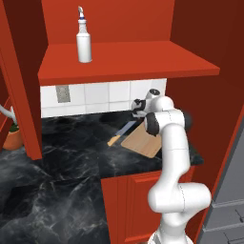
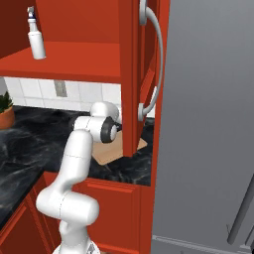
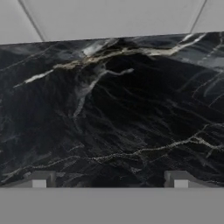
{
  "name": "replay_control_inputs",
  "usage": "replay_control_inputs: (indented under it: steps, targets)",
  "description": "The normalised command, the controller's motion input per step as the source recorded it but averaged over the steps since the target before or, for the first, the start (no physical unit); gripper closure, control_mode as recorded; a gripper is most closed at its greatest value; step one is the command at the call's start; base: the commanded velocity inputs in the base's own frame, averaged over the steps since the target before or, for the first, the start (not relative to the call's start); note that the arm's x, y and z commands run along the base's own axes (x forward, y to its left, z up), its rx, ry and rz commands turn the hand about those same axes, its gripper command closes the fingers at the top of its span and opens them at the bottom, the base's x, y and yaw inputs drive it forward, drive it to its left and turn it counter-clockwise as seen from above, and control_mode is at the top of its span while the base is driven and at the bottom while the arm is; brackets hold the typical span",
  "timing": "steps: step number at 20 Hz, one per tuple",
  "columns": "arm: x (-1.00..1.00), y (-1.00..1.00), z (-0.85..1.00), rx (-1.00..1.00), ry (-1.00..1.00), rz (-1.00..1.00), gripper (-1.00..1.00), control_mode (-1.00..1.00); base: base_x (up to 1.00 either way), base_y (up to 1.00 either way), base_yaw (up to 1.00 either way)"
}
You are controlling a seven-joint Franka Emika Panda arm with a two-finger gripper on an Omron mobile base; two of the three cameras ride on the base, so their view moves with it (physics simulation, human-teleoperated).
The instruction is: Move the cutting board and knife to the sink. Then move spray from the cabinet to the counter.
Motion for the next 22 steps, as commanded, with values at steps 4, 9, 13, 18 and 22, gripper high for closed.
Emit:
replay_control_inputs:
  steps: [4, 9, 13, 18, 22]
  targets:
    - [-0.33, -0.01, -0.28, 0.0, 0.02, 0.0, -1.0, -1.0, 0.0, 0.0, 0.0]
    - [-0.56, 0.0, -0.32, 0.0, 0.0, 0.0, -1.0, -1.0, 0.0, 0.0, 0.0]
    - [-0.68, 0.0, -0.34, 0.0, 0.0, 0.0, -1.0, -1.0, 0.0, 0.0, 0.0]
    - [-0.72, 0.03, -0.38, 0.0, -0.01, 0.0, -1.0, -1.0, 0.0, 0.0, 0.0]
    - [-0.75, 0.04, -0.4, 0.0, -0.01, 0.0, -1.0, -1.0, 0.0, 0.0, 0.0]
